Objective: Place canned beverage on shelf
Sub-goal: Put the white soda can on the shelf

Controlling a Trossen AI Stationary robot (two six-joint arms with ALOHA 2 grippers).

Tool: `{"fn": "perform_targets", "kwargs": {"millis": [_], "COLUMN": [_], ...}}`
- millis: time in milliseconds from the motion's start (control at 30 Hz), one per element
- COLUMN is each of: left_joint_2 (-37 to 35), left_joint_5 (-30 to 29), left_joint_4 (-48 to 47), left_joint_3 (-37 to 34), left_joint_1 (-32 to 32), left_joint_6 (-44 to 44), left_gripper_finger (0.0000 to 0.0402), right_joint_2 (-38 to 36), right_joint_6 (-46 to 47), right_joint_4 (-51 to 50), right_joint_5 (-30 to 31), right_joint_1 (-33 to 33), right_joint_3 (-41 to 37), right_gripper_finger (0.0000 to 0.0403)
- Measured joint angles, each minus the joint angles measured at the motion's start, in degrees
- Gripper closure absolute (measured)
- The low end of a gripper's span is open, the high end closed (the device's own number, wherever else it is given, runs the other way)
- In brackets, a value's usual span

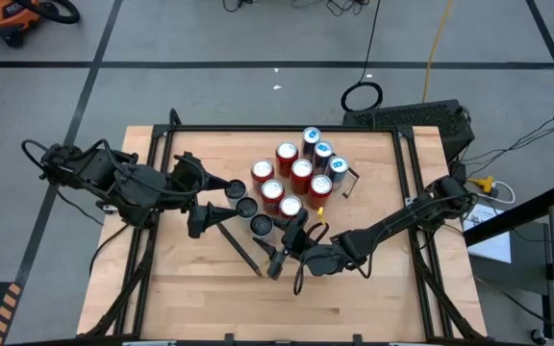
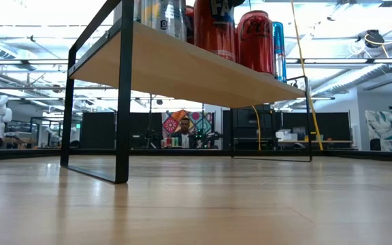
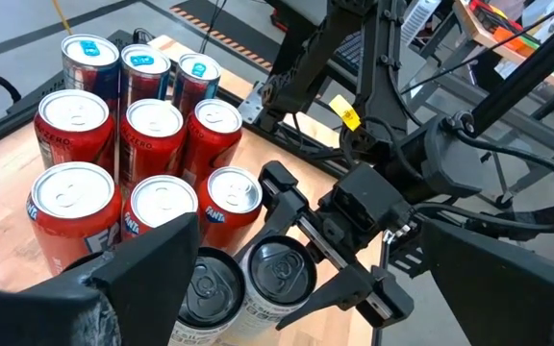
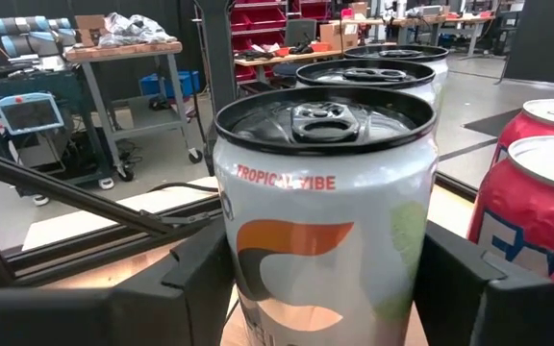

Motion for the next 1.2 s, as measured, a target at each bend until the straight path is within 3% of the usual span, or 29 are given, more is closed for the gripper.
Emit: {"fn": "perform_targets", "kwargs": {"millis": [400,833,1200], "left_joint_2": [0.00,0.00,0.00], "left_joint_5": [0.00,-1.78,-3.97], "left_joint_4": [-0.10,-2.94,-5.57], "left_joint_3": [0.00,0.00,0.00], "left_joint_1": [0.02,0.00,0.07], "left_joint_6": [0.09,-0.30,-0.28], "left_gripper_finger": [0.0004,0.0004,0.0004], "right_joint_2": [0.00,-4.28,-8.78], "right_joint_6": [-0.13,-2.41,4.48], "right_joint_4": [-0.04,-0.37,-11.93], "right_joint_5": [0.17,1.75,0.32], "right_joint_1": [0.02,2.01,3.44], "right_joint_3": [-0.02,-0.02,-0.05], "right_gripper_finger": [0.0122,0.0119,0.0127]}}
